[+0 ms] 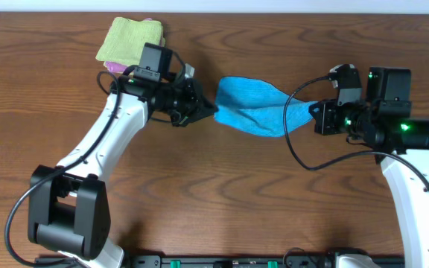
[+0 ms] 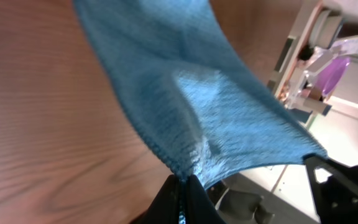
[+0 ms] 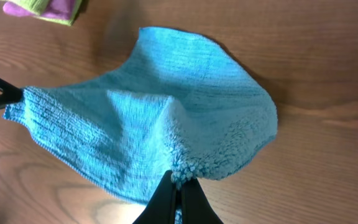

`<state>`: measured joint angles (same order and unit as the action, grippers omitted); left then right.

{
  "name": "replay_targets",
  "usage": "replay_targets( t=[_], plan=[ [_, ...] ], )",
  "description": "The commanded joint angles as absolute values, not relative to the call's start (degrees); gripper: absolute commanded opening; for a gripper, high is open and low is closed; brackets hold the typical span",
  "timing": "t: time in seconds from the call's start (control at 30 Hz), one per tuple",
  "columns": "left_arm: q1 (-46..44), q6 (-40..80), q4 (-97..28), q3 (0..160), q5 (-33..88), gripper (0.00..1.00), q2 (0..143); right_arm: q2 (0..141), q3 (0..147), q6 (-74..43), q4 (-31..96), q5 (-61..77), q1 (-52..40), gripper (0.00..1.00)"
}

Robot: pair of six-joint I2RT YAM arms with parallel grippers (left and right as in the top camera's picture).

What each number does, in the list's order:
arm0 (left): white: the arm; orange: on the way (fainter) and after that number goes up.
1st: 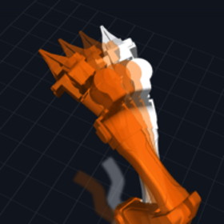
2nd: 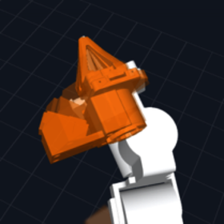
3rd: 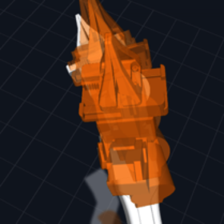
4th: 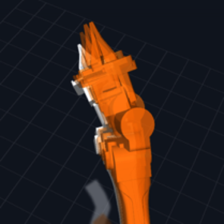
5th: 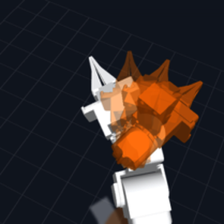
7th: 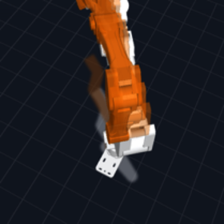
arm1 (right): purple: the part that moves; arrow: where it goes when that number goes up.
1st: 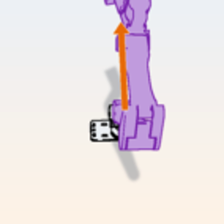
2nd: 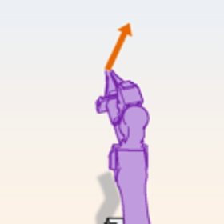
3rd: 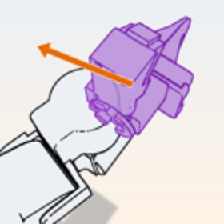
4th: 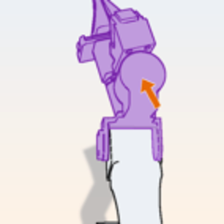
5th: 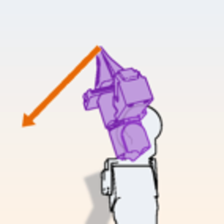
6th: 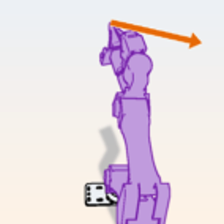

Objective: Fold the cloth

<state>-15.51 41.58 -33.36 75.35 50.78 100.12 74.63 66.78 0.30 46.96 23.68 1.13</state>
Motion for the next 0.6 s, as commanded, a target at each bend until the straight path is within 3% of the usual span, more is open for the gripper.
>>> replay_targets(
  t=[0.0,0.23,0.33,0.43,0.57],
  plan=[
    [-13.0,36.8,-33.7,75.9,49.9,0.06,95.6,74.6,67.5,1.0,45.6,25.7,1.4,0.02],
    [-9.7,42.0,-23.7,76.0,47.6,0.06,89.5,74.7,67.5,2.4,22.9,26.1,1.4,0.04],
    [-10.2,42.0,-24.9,76.0,48.8,0.06,89.6,74.6,67.5,2.4,19.8,32.8,1.4,0.04],
    [-10.6,39.2,-30.6,76.0,49.3,0.06,89.6,74.6,67.5,5.7,30.1,41.2,1.0,0.04],
    [-10.7,34.1,-39.4,76.0,47.4,0.06,89.6,75.1,67.3,11.5,50.8,41.2,-1.6,0.02]
  ],
)
